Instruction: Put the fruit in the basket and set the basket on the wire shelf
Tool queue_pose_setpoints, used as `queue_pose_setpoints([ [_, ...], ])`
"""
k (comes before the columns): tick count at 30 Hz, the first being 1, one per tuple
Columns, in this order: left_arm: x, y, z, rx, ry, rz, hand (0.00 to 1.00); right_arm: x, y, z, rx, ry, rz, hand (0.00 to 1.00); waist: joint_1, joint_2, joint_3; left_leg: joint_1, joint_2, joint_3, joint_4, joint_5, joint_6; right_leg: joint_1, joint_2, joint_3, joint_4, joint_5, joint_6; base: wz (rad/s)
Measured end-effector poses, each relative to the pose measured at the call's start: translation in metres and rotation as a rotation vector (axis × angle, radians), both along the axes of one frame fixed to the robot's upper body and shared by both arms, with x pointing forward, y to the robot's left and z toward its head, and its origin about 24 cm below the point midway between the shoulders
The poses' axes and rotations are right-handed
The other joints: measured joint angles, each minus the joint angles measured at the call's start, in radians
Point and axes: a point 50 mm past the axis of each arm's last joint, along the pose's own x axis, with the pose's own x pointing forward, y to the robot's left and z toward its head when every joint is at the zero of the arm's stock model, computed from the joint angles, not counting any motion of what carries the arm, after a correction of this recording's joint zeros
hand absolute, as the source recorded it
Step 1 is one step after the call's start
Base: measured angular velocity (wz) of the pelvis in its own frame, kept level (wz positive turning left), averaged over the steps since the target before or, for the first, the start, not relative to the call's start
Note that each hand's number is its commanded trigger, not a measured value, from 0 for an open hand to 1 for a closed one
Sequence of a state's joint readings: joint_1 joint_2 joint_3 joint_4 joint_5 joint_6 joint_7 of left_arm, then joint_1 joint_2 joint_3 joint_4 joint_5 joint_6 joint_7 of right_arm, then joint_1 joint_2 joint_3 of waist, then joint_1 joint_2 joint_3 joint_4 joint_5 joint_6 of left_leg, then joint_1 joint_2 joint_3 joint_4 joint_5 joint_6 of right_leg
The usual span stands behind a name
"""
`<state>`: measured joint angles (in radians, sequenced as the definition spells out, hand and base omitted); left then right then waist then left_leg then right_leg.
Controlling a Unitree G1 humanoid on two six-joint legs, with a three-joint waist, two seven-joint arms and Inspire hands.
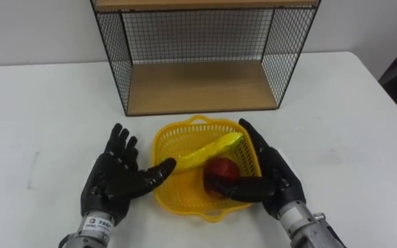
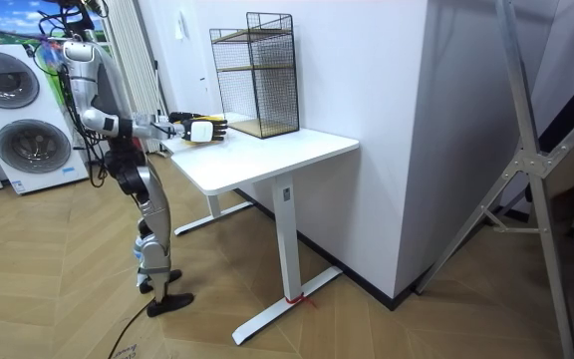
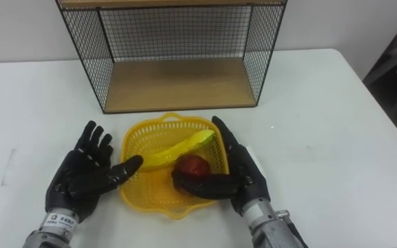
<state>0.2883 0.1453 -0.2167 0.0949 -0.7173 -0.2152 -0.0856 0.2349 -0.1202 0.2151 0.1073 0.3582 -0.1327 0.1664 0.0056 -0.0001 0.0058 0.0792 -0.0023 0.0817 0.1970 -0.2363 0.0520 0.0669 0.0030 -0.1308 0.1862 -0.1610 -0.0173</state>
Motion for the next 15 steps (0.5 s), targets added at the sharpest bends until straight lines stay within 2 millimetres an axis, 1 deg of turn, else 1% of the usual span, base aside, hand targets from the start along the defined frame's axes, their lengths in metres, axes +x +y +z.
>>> queue_pose_setpoints([
  [6, -0.001, -0.008, 0.0, -0.01, -0.012, -0.024, 0.0, 0.0, 0.004, 0.001, 0.041, -0.004, -0.014, 0.0, -0.001, 0.0, 0.0001, -0.006, 0.0, -0.001, 0.0, 0.0, 0.0, -0.004, 0.001, -0.005, -0.001, 0.0, 0.0, 0.0],
  [8, 0.0, -0.012, 0.001, -0.012, -0.018, -0.041, 0.0, 0.0, 0.008, 0.001, 0.058, -0.005, -0.006, 0.0, -0.001, 0.001, 0.0, -0.008, 0.0, -0.001, 0.002, 0.0, 0.0, -0.007, 0.001, -0.005, 0.0, 0.0, 0.0, 0.0],
  [9, 0.001, -0.018, 0.002, -0.015, -0.023, -0.067, 0.0, 0.0, 0.012, 0.001, 0.077, -0.004, -0.001, 0.0, -0.001, 0.001, -0.0001, -0.012, 0.0, 0.0, 0.006, 0.0, 0.0, -0.012, 0.001, -0.004, 0.0, 0.0, 0.0, 0.0],
  [10, 0.002, -0.026, 0.003, -0.026, -0.027, -0.093, 0.0, 0.001, 0.016, 0.002, 0.093, -0.005, 0.008, 0.0, -0.002, 0.001, 0.0006, -0.016, -0.001, 0.001, 0.009, 0.0, 0.0, -0.016, 0.0, 0.001, 0.0, 0.0, 0.0, 0.0],
  [11, 0.002, -0.028, 0.003, -0.032, -0.029, -0.096, 0.0, 0.002, 0.016, 0.003, 0.104, -0.009, 0.001, 0.0, -0.002, 0.002, 0.001, -0.016, -0.001, 0.001, 0.009, 0.0, 0.0, -0.016, -0.001, 0.005, 0.0, 0.0, 0.0, -0.04],
  [15, 0.004, -0.032, 0.005, -0.036, -0.037, -0.106, 0.0, 0.007, 0.014, 0.007, 0.125, -0.031, -0.029, 0.0, -0.004, 0.007, 0.0067, -0.015, 0.0, 0.01, 0.008, 0.0, 0.0, -0.017, -0.001, 0.012, -0.001, 0.0, 0.0, -0.04],
])
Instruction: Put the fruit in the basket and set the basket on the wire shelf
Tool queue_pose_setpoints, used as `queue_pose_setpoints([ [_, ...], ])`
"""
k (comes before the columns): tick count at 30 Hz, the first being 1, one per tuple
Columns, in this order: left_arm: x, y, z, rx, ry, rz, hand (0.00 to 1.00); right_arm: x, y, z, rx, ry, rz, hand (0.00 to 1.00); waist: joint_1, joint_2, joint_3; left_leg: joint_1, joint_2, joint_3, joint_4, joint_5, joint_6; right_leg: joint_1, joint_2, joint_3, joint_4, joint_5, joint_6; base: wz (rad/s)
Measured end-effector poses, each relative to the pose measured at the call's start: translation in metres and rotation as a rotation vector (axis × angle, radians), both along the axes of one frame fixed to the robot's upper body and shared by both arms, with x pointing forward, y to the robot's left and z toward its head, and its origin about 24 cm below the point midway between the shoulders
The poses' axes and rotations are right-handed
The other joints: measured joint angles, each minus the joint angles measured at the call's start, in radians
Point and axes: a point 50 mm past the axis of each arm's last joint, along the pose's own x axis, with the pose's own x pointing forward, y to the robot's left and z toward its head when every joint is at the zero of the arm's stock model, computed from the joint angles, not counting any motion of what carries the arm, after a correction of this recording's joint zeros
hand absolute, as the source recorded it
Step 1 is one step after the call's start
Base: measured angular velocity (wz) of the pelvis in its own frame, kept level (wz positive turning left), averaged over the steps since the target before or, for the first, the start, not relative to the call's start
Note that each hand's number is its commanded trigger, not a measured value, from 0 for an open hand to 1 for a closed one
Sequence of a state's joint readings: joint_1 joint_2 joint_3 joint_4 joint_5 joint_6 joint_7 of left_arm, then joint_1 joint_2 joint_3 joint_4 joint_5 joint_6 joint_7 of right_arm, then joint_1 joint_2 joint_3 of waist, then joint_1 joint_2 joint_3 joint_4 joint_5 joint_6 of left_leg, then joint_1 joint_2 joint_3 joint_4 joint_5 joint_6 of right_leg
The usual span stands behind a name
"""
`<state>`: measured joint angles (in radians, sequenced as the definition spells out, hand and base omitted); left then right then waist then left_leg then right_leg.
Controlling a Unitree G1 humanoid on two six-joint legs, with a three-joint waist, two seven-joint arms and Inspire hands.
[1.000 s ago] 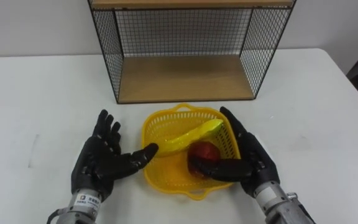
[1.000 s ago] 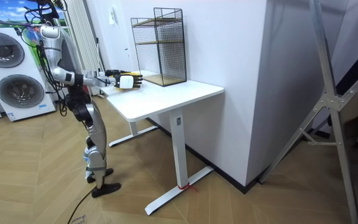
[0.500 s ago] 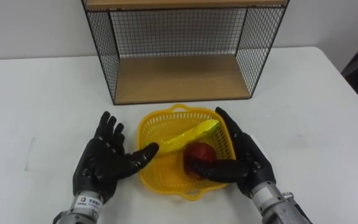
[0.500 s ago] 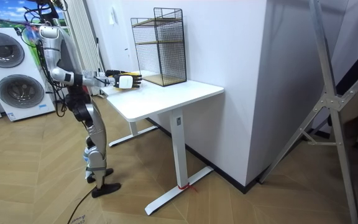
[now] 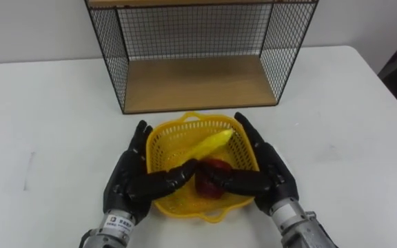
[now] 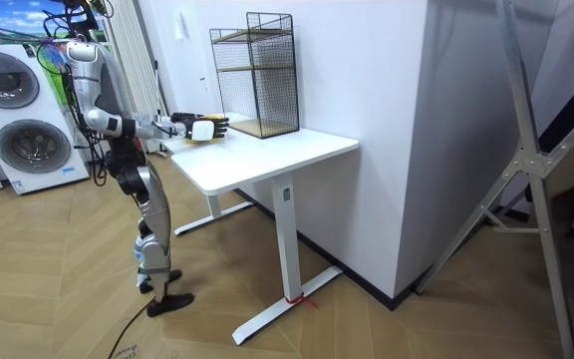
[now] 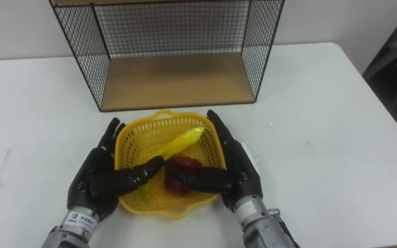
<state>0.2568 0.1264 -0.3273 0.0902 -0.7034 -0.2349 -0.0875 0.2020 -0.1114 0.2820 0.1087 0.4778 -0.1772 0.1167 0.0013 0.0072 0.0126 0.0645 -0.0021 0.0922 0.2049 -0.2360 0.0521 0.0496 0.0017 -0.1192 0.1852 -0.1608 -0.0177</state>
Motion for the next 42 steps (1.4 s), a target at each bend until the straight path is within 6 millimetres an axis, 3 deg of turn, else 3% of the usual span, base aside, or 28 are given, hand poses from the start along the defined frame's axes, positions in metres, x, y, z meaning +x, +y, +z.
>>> queue_pose_setpoints([
  [4, 0.005, -0.001, 0.003, 0.003, -0.009, 0.005, 0.0, 0.002, 0.0, 0.001, 0.001, -0.006, -0.006, 0.0, 0.0, 0.005, 0.0036, -0.002, 0.002, 0.01, -0.003, 0.0, 0.0, -0.006, 0.001, 0.006, 0.001, 0.0, 0.0, -0.05],
  [20, 0.022, -0.005, 0.035, -0.031, -0.157, 0.044, 0.0, 0.018, 0.004, 0.03, 0.052, -0.152, -0.042, 0.0, -0.023, 0.003, 0.0029, 0.003, 0.004, 0.031, -0.001, 0.0, 0.0, -0.015, 0.003, 0.03, 0.004, 0.001, -0.001, -0.04],
  [26, 0.025, -0.008, 0.05, -0.066, -0.209, 0.086, 0.0, 0.02, 0.006, 0.038, 0.067, -0.193, -0.047, 0.0, -0.022, -0.008, -0.0006, 0.011, 0.005, 0.04, -0.001, 0.0, 0.0, -0.012, 0.004, 0.036, 0.009, 0.002, -0.002, -0.04],
  [33, 0.036, -0.007, 0.07, -0.081, -0.289, 0.106, 0.0, 0.031, 0.012, 0.053, 0.1, -0.253, -0.061, 0.0, -0.023, -0.028, 0.0034, 0.018, 0.006, 0.034, 0.011, 0.0, 0.0, 0.002, 0.003, 0.031, 0.02, 0.002, -0.002, 0.02],
  [42, 0.037, -0.009, 0.088, -0.121, -0.366, 0.134, 0.0, 0.031, 0.014, 0.069, 0.171, -0.319, -0.066, 0.0, -0.02, -0.029, 0.0038, 0.017, 0.008, 0.028, 0.019, -0.001, -0.001, 0.002, 0.005, 0.02, 0.027, 0.003, -0.004, 0.02],
])
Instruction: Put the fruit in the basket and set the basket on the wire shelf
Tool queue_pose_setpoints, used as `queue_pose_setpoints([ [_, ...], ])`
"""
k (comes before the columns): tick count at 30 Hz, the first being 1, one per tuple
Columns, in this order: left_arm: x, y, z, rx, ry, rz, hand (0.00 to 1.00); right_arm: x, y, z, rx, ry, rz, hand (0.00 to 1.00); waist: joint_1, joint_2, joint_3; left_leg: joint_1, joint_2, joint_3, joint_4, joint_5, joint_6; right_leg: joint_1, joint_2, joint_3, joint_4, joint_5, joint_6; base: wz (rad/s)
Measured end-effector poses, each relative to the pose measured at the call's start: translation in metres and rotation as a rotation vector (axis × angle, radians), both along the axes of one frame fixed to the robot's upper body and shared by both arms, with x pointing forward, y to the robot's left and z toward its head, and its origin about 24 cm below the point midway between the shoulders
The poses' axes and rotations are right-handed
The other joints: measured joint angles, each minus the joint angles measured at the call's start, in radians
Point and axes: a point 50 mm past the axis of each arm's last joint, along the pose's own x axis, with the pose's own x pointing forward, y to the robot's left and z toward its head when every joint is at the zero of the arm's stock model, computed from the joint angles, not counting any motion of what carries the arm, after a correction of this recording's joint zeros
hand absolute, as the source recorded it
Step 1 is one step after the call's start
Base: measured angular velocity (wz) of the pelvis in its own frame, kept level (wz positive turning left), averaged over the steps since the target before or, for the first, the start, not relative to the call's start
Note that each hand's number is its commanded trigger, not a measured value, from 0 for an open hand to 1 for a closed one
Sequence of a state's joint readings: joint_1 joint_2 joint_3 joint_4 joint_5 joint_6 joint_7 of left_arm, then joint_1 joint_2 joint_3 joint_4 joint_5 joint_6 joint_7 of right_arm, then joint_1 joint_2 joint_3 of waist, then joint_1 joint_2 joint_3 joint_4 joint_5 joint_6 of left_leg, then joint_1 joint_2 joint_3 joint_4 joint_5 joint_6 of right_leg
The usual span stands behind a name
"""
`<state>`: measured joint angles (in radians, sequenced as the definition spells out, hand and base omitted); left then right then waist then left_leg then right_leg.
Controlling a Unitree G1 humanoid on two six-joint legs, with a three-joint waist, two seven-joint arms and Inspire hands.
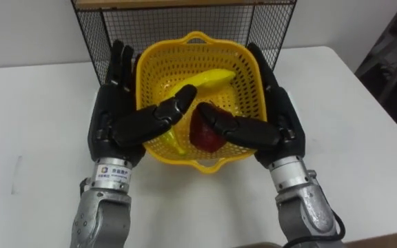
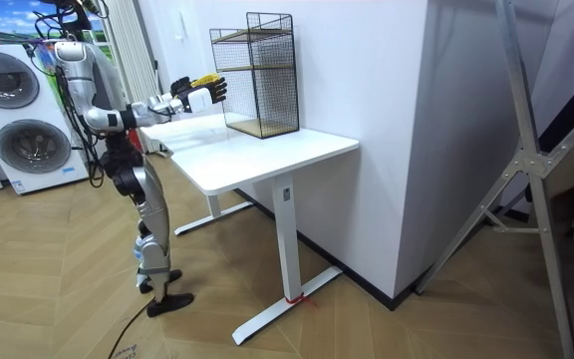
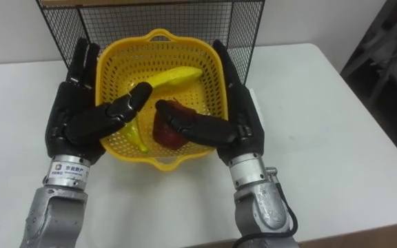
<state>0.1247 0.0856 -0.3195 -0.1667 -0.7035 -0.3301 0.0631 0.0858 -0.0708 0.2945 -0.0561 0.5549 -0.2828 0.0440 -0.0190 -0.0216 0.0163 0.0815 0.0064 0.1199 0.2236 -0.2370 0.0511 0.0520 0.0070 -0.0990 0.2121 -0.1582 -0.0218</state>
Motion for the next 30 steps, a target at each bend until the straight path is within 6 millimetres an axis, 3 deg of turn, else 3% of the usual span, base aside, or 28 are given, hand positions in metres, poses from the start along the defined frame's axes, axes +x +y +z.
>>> queue_pose_setpoints([
  [2, 0.0, 0.0, 0.0, -0.003, -0.002, 0.002, 0.0, 0.0, 0.0, 0.0, 0.0, -0.001, 0.0, 0.0, 0.003, 0.0, 0.0002, -0.002, 0.004, -0.002, 0.014, -0.006, -0.002, -0.002, 0.003, -0.006, 0.011, -0.002, 0.0, 0.0],
  [5, -0.001, 0.001, 0.0, -0.003, 0.0, 0.005, 0.0, 0.0, 0.0, -0.002, 0.015, 0.006, -0.001, 0.0, 0.021, -0.002, 0.0056, -0.025, 0.024, 0.004, 0.125, -0.055, -0.015, -0.007, 0.017, -0.01, 0.064, -0.037, -0.014, -0.08],
  [6, -0.001, 0.0, -0.001, -0.003, 0.0, 0.004, 0.0, 0.0, 0.0, -0.004, 0.03, 0.018, -0.002, 0.0, 0.027, -0.003, 0.006, -0.054, 0.04, 0.007, 0.207, -0.081, -0.027, -0.019, 0.023, -0.012, 0.103, -0.059, -0.021, -0.06],
  [8, 0.0, 0.001, 0.0, -0.002, -0.001, 0.008, 0.0, 0.0, 0.001, -0.007, 0.028, 0.03, 0.004, 0.0, 0.032, -0.008, 0.0066, -0.126, 0.061, 0.008, 0.378, -0.09, -0.039, -0.037, 0.028, -0.014, 0.152, -0.095, -0.032, -0.02],
  [10, -0.001, 0.001, 0.0, -0.004, -0.003, 0.01, 0.0, -0.001, 0.001, -0.007, 0.023, 0.024, 0.012, 0.0, 0.044, 0.016, 0.0097, -0.218, 0.109, 0.007, 0.598, -0.083, -0.048, -0.051, 0.048, -0.015, 0.215, -0.141, -0.058, -0.12],
  [11, -0.001, 0.002, -0.001, -0.003, -0.003, 0.011, 0.0, -0.001, 0.001, -0.007, 0.024, 0.025, 0.015, 0.0, 0.049, 0.017, 0.0104, -0.228, 0.119, 0.007, 0.626, -0.077, -0.057, -0.053, 0.05, -0.014, 0.232, -0.151, -0.062, -0.09],
  [12, -0.001, 0.002, -0.001, -0.003, -0.005, 0.015, 0.0, -0.001, 0.002, -0.007, 0.024, 0.024, 0.021, 0.0, 0.048, 0.013, 0.008, -0.248, 0.12, 0.002, 0.667, -0.055, -0.072, -0.058, 0.049, -0.013, 0.257, -0.166, -0.068, 0.03],
  [13, -0.001, 0.002, -0.001, -0.004, -0.007, 0.016, 0.0, -0.001, 0.002, -0.007, 0.025, 0.023, 0.021, 0.0, 0.049, -0.002, 0.0003, -0.273, 0.119, 0.002, 0.701, -0.014, -0.078, -0.066, 0.044, 0.0, 0.273, -0.175, -0.071, 0.1],
  [14, -0.001, 0.002, -0.001, -0.005, -0.007, 0.017, 0.0, -0.001, 0.002, -0.007, 0.025, 0.023, 0.02, 0.0, 0.05, -0.006, -0.0012, -0.295, 0.119, 0.002, 0.723, 0.011, -0.082, -0.059, 0.043, 0.004, 0.273, -0.174, -0.072, 0.07],
  [15, -0.001, 0.002, -0.001, -0.006, -0.009, 0.018, 0.0, -0.001, 0.002, -0.007, 0.025, 0.021, 0.019, 0.0, 0.054, -0.011, 0.0019, -0.322, 0.116, -0.002, 0.718, 0.002, -0.082, -0.055, 0.039, 0.008, 0.268, -0.166, -0.071, 0.0],
  [17, -0.001, 0.003, -0.001, -0.005, -0.009, 0.018, 0.0, -0.001, 0.002, -0.007, 0.025, 0.023, 0.02, 0.0, 0.054, -0.007, 0.0018, -0.363, 0.115, -0.009, 0.58, -0.016, -0.079, -0.054, 0.039, 0.007, 0.253, -0.161, -0.074, -0.07],
  [18, -0.001, 0.003, -0.001, -0.004, -0.01, 0.019, 0.0, -0.001, 0.002, -0.008, 0.021, 0.029, 0.02, 0.0, 0.054, -0.006, 0.0013, -0.376, 0.105, -0.016, 0.441, -0.002, -0.09, -0.054, 0.034, 0.006, 0.246, -0.162, -0.074, -0.16],
  [19, -0.001, 0.003, -0.001, -0.003, -0.009, 0.017, 0.0, -0.001, 0.002, -0.01, 0.018, 0.036, 0.02, 0.0, 0.055, -0.003, -0.0014, -0.369, 0.102, -0.024, 0.287, 0.036, -0.096, -0.048, 0.027, -0.002, 0.239, -0.166, -0.072, -0.17],
  [20, -0.002, 0.003, -0.001, -0.001, -0.009, 0.016, 0.0, -0.001, 0.002, -0.01, 0.018, 0.038, 0.02, 0.0, 0.056, -0.005, -0.0022, -0.369, 0.101, -0.024, 0.247, 0.083, -0.091, -0.045, 0.025, 0.002, 0.24, -0.171, -0.07, -0.09],
  [21, -0.002, 0.004, -0.002, 0.004, -0.006, 0.016, 0.0, -0.002, 0.002, -0.011, 0.016, 0.04, 0.024, 0.0, 0.053, -0.007, -0.0088, -0.356, 0.088, -0.024, 0.212, 0.129, -0.084, -0.038, 0.018, 0.004, 0.238, -0.18, -0.06, 0.0],
  [23, -0.002, 0.003, -0.002, 0.001, -0.005, 0.013, 0.0, -0.002, 0.001, -0.011, 0.008, 0.039, 0.025, 0.0, 0.047, -0.028, -0.0142, -0.332, 0.054, -0.02, 0.178, 0.147, -0.068, -0.032, -0.007, 0.002, 0.235, -0.189, -0.047, 0.07],
  [24, -0.002, 0.003, -0.002, 0.002, -0.002, 0.01, 0.0, -0.002, 0.0, -0.011, 0.003, 0.037, 0.024, 0.0, 0.049, -0.031, -0.0136, -0.326, 0.045, -0.022, 0.176, 0.183, -0.051, -0.027, -0.012, -0.003, 0.235, -0.193, -0.039, 0.0],
  [26, -0.003, 0.004, -0.003, 0.006, 0.003, 0.01, 0.0, -0.003, 0.002, -0.011, 0.013, 0.041, 0.026, 0.0, 0.046, -0.042, -0.0107, -0.32, 0.03, -0.024, 0.195, 0.175, -0.039, -0.012, -0.032, -0.016, 0.234, -0.205, -0.026, 0.04],
  [30, -0.003, 0.004, -0.003, 0.007, 0.0, 0.01, 0.0, -0.002, 0.001, -0.01, 0.007, 0.036, 0.026, 0.0, 0.048, -0.039, -0.0073, -0.319, -0.003, -0.023, 0.223, 0.131, -0.022, 0.016, -0.065, -0.03, 0.218, -0.231, -0.003, 0.1],
])
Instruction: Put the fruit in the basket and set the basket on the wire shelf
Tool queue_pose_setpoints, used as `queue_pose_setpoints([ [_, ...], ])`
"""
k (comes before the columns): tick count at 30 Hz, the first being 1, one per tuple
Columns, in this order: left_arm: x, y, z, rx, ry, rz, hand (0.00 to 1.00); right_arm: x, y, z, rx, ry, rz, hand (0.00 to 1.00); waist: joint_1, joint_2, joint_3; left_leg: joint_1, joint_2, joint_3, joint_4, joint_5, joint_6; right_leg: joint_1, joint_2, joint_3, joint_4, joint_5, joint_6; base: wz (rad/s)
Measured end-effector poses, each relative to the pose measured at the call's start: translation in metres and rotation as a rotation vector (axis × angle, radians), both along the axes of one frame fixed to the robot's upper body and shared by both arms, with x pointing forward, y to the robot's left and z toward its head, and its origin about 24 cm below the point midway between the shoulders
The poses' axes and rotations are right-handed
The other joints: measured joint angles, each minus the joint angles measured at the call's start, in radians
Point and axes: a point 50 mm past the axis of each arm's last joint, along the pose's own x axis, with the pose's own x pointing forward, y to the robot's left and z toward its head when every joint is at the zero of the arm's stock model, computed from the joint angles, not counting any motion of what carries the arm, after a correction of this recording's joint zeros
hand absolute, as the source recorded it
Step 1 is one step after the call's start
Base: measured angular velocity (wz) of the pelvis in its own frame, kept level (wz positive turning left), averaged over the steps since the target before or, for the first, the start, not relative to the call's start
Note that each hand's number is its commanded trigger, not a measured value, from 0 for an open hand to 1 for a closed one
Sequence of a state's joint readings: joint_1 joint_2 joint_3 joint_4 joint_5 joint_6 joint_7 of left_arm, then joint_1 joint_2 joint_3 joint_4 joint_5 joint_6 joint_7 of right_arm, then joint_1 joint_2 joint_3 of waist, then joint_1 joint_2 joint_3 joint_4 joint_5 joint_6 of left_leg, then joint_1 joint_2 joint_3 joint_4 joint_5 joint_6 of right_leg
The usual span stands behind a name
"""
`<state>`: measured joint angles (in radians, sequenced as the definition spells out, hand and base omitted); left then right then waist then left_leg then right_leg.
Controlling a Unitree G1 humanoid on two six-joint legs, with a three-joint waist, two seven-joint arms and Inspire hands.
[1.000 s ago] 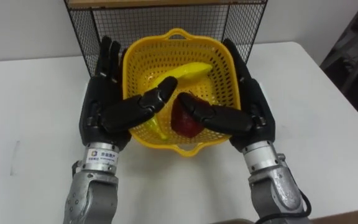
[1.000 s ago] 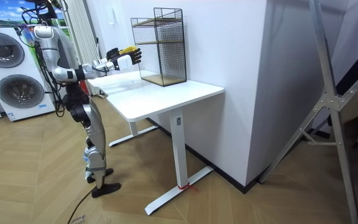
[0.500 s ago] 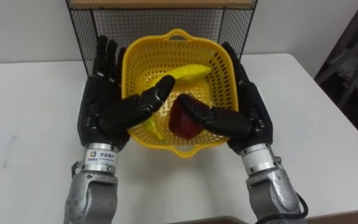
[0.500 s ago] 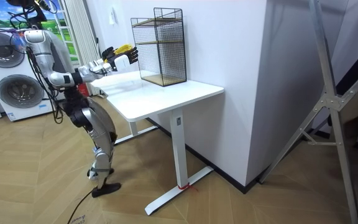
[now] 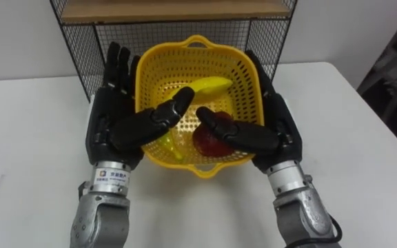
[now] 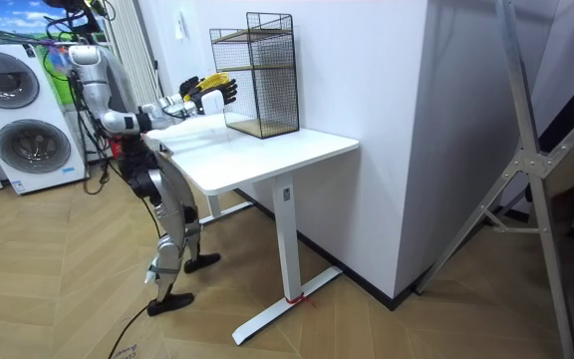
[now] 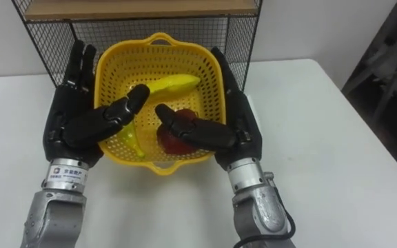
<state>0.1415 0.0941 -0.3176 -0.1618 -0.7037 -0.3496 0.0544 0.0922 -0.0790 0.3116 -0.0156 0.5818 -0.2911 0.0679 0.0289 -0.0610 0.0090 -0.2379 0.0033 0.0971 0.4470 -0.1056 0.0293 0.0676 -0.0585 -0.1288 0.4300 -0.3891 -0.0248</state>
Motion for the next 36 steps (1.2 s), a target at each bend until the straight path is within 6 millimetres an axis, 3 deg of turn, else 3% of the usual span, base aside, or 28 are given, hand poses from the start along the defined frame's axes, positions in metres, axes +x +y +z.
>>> queue_pose_setpoints([
  [8, 0.0, 0.0, 0.004, -0.006, -0.018, 0.001, 0.0, 0.0, 0.0, 0.008, 0.005, -0.033, 0.003, 0.0, 0.004, -0.008, 0.0044, -0.023, -0.044, 0.008, 0.073, -0.085, 0.036, 0.019, -0.05, -0.015, 0.011, -0.044, 0.046, 0.07],
  [10, 0.002, 0.001, 0.007, -0.009, -0.035, 0.006, 0.0, 0.002, 0.001, 0.011, 0.009, -0.047, 0.004, 0.0, 0.002, -0.017, 0.0083, -0.024, -0.063, 0.012, 0.095, -0.117, 0.051, -0.003, -0.074, -0.026, 0.113, -0.06, 0.067, 0.05],
  [11, 0.003, 0.001, 0.008, -0.008, -0.04, 0.006, 0.0, 0.003, 0.001, 0.012, 0.008, -0.051, 0.005, 0.0, 0.0, -0.02, 0.0094, -0.025, -0.067, 0.013, 0.098, -0.12, 0.054, -0.026, -0.084, -0.027, 0.165, -0.059, 0.069, 0.11],
  [13, 0.004, 0.001, 0.01, -0.008, -0.046, 0.006, 0.0, 0.004, 0.001, 0.013, 0.006, -0.057, 0.004, 0.0, -0.002, -0.025, 0.0107, -0.023, -0.078, 0.022, 0.108, -0.132, 0.067, -0.119, -0.113, -0.01, 0.355, -0.018, 0.077, 0.08],
  [14, 0.004, 0.001, 0.01, -0.008, -0.046, 0.005, 0.0, 0.004, 0.001, 0.013, 0.005, -0.058, 0.002, 0.0, -0.004, -0.021, 0.0124, -0.02, -0.078, 0.019, 0.108, -0.132, 0.069, -0.135, -0.114, -0.01, 0.387, 0.0, 0.078, 0.07],
  [15, 0.004, 0.0, 0.01, -0.008, -0.049, 0.002, 0.0, 0.004, 0.0, 0.013, 0.004, -0.057, -0.003, 0.0, -0.012, -0.012, 0.0157, -0.012, -0.078, 0.0, 0.105, -0.132, 0.074, -0.16, -0.112, -0.009, 0.428, 0.035, 0.08, 0.09],
  [16, 0.005, 0.0, 0.011, -0.008, -0.05, 0.003, 0.0, 0.005, 0.0, 0.013, 0.0, -0.056, -0.004, 0.0, -0.017, 0.007, 0.022, -0.01, -0.067, -0.01, 0.101, -0.128, 0.077, -0.17, -0.095, -0.008, 0.395, 0.017, 0.087, 0.0],
  [17, 0.005, 0.001, 0.011, -0.011, -0.05, 0.005, 0.0, 0.005, 0.0, 0.014, 0.001, -0.057, -0.003, 0.0, -0.015, 0.011, 0.0233, -0.007, -0.065, -0.014, 0.096, -0.123, 0.076, -0.175, -0.09, -0.008, 0.347, 0.005, 0.084, 0.0],
  [18, 0.005, 0.001, 0.009, -0.018, -0.043, 0.005, 0.0, 0.005, 0.001, 0.014, 0.004, -0.056, -0.001, 0.0, -0.017, 0.011, 0.0237, -0.002, -0.066, -0.015, 0.087, -0.113, 0.074, -0.175, -0.075, -0.011, 0.223, 0.007, 0.082, 0.1],
  [19, 0.005, -0.001, 0.006, -0.02, -0.026, 0.004, 0.0, 0.005, 0.0, 0.012, -0.004, -0.051, -0.002, 0.0, -0.025, 0.025, 0.0198, -0.002, -0.067, -0.025, 0.092, -0.11, 0.071, -0.167, -0.058, -0.015, 0.164, 0.015, 0.061, 0.17],
  [22, 0.005, -0.002, -0.001, -0.007, 0.002, -0.004, 0.0, 0.005, -0.002, 0.01, -0.009, -0.041, -0.01, 0.0, -0.025, 0.055, 0.0015, 0.021, -0.057, -0.038, 0.03, -0.07, 0.052, -0.134, -0.026, -0.013, 0.062, 0.056, 0.06, -0.05],
  [25, 0.005, -0.002, -0.001, -0.004, 0.001, -0.006, 0.0, 0.005, -0.002, 0.01, -0.004, -0.041, -0.012, 0.0, -0.026, 0.05, 0.0005, 0.045, -0.047, -0.043, -0.039, -0.034, 0.044, -0.099, 0.0, -0.011, -0.036, 0.112, 0.055, -0.05],
  [28, 0.005, -0.002, -0.002, -0.002, 0.005, -0.007, 0.0, 0.005, -0.002, 0.011, -0.004, -0.042, -0.013, 0.0, -0.026, 0.046, 0.0021, 0.049, -0.033, -0.045, -0.057, -0.029, 0.042, -0.079, 0.017, -0.01, -0.093, 0.141, 0.052, -0.02],
  [32, 0.006, -0.003, -0.001, -0.002, -0.004, -0.012, 0.0, 0.006, -0.003, 0.012, -0.005, -0.046, -0.017, 0.0, -0.027, 0.046, 0.0097, 0.051, -0.033, -0.046, -0.085, -0.018, 0.04, -0.07, 0.022, -0.01, -0.136, 0.16, 0.048, 0.0],
  [36, 0.006, -0.004, -0.001, -0.004, -0.004, -0.018, 0.0, 0.006, -0.004, 0.013, -0.007, -0.051, -0.026, 0.0, -0.027, 0.046, 0.0095, 0.048, -0.033, -0.044, -0.104, -0.008, 0.038, -0.074, 0.026, -0.011, -0.161, 0.173, 0.046, -0.01],
])
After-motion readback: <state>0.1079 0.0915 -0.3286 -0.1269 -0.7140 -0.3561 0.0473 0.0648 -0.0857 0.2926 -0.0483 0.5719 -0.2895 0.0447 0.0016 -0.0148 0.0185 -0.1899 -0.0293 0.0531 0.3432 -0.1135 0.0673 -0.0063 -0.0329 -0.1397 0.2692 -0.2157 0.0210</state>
